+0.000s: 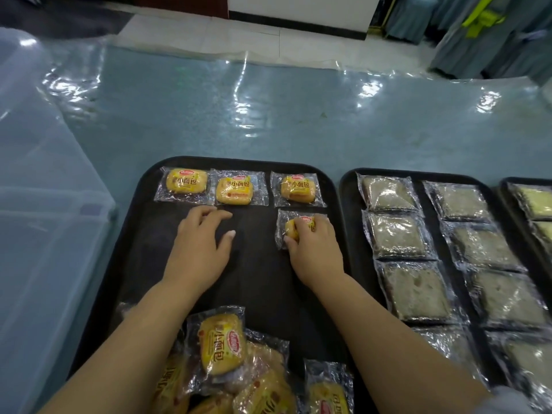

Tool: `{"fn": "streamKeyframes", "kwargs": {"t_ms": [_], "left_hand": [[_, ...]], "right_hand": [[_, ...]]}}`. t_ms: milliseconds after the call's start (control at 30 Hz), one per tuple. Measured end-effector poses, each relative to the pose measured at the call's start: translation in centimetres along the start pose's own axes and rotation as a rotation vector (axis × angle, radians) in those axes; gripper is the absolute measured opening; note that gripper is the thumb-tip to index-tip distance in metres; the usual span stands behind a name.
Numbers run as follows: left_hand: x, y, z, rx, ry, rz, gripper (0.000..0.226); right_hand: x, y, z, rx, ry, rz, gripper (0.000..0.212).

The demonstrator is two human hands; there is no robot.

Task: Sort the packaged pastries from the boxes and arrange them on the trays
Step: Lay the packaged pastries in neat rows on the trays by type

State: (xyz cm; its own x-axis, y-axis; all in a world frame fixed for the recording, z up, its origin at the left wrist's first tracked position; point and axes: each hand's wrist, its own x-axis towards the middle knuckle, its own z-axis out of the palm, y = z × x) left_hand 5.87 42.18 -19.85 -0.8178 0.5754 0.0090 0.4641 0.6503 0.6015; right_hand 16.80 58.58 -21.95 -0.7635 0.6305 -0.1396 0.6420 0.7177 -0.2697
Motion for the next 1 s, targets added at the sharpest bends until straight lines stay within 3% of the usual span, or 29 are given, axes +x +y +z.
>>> {"fn": "streamKeyframes", "kwargs": {"t_ms": [267,367,500,667,900,1000], "left_hand": [[-5.2,1.6,-0.7,-0.058,-0.059,0.026,0.024],[-8.3,2.5,-0.8,-0.091,-0.067,0.012,0.021],[-12.2,2.5,-0.4,-0.084,-0.081,-0.003,0.022],[-15.6,1.6,0.6,0.059,-0.179,-0.136,0.038],[-17.1,1.8,0.5,0.134,-0.104,-0.263,0.06],[-17.0,2.1,0.3,0.194,-0.14,-0.325,0.07]], "right_hand": [[-4.7,0.8,-2.4,0.155,0.219,-0.143,0.039],[-8.1,1.9,-2.8,0.227,0.231,-0.205,0.036],[-12.8,3.6,-2.9,0.279,0.092,-0.209,0.036],[-16.9,5.7,-2.5,0.28,-0.225,-0.144,0.041],[-18.9,6.5,-2.8,0.19,-0.509,-0.108,0.073],[-19.2,6.3,-2.9,0.134,-0.541,-0.114,0.082]]}}
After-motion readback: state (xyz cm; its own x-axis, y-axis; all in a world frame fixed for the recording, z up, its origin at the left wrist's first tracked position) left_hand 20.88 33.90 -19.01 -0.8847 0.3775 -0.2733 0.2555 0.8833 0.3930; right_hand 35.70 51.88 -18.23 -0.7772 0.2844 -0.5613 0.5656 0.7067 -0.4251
